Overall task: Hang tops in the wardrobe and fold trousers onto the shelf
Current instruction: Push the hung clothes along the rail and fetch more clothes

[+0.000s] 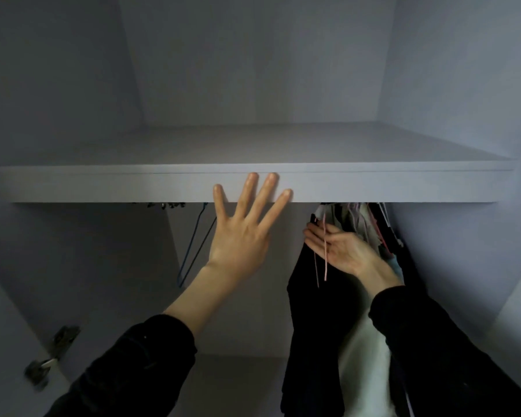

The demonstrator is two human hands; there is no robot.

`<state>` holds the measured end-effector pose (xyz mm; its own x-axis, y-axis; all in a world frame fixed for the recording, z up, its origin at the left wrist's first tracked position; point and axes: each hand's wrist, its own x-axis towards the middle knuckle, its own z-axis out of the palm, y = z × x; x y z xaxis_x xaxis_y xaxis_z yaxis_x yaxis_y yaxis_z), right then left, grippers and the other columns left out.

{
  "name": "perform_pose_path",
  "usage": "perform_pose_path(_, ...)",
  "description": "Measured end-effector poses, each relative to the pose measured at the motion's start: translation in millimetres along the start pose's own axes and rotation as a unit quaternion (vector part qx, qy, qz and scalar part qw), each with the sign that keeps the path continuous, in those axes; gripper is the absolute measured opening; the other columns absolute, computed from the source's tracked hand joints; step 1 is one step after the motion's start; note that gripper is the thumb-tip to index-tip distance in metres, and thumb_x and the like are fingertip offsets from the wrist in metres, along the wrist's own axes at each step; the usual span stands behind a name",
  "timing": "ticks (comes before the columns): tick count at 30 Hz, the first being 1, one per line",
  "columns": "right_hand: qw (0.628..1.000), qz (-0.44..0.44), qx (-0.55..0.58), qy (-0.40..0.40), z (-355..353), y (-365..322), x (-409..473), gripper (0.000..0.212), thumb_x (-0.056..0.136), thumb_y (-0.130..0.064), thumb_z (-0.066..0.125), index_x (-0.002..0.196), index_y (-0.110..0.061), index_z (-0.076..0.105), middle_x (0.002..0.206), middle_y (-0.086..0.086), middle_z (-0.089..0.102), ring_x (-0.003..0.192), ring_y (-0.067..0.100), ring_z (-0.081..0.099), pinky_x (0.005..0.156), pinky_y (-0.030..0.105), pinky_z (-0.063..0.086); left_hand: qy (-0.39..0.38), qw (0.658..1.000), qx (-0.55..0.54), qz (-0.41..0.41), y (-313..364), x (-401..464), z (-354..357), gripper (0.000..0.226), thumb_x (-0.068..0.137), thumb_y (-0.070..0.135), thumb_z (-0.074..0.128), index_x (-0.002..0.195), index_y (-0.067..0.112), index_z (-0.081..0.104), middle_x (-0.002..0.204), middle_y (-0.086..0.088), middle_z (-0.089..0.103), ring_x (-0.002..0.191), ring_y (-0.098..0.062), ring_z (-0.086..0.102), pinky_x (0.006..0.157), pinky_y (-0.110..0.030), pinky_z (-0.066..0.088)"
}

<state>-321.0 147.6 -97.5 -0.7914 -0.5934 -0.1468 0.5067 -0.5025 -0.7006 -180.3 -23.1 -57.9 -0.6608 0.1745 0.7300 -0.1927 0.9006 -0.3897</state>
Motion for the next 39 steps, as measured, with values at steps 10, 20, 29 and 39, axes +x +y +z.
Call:
perform_pose_path(10, 0.989, -0.080, 0.063, -0.111, -9, -32, 48, 0.068, 0.029, 0.008, 0.087, 0.094, -0.002, 0.071, 0.099, 0.017, 0.071, 0.090, 0.030, 0.070, 0.071, 0.036, 0.059, 0.009, 1.000, 0.015, -0.007, 0, 1, 9, 0.112, 0.068, 0.019, 0.073, 0.150, 0.024, -0.003, 0.156, -0.009, -0.005, 0.142, -0.034, -0.015, 0.101, -0.073, 0.002)
perform_pose_path(20, 0.976, -0.088, -0.138, 0.140, -23, -43, 84, 0.028, 0.104, -0.009, 0.021, 0.121, -0.003, 0.042, 0.141, 0.025, 0.040, 0.098, 0.035, 0.059, 0.090, 0.039, 0.048, 0.016, 0.999, 0.022, -0.017, 2, 3, 13, 0.105, 0.073, 0.031, 0.071, 0.149, 0.026, -0.002, 0.154, -0.008, -0.008, 0.141, -0.033, -0.020, 0.100, -0.073, 0.000)
perform_pose_path(29, 0.835, -0.146, -0.434, 0.305, -29, -43, 69, 0.018, 0.090, 0.001, 0.046, 0.095, -0.012, 0.058, 0.121, 0.011, 0.053, 0.123, 0.037, 0.050, 0.075, 0.026, 0.053, -0.039, 0.999, 0.001, -0.035, 8, 2, 2, 0.104, 0.073, 0.030, 0.070, 0.149, 0.024, -0.001, 0.156, -0.008, -0.004, 0.143, -0.035, -0.015, 0.103, -0.073, 0.004)
perform_pose_path(39, 0.655, -0.274, -0.688, 0.152, 10, 61, -20, 0.052, 0.086, 0.005, 0.044, 0.137, -0.004, 0.044, 0.138, 0.019, 0.047, 0.124, 0.037, 0.046, 0.100, 0.037, 0.038, -0.119, 0.979, -0.150, -0.076, 20, -61, -9, 0.068, 0.084, 0.009, 0.057, 0.144, 0.013, 0.026, 0.155, -0.013, 0.018, 0.144, -0.031, 0.000, 0.110, -0.062, 0.011)
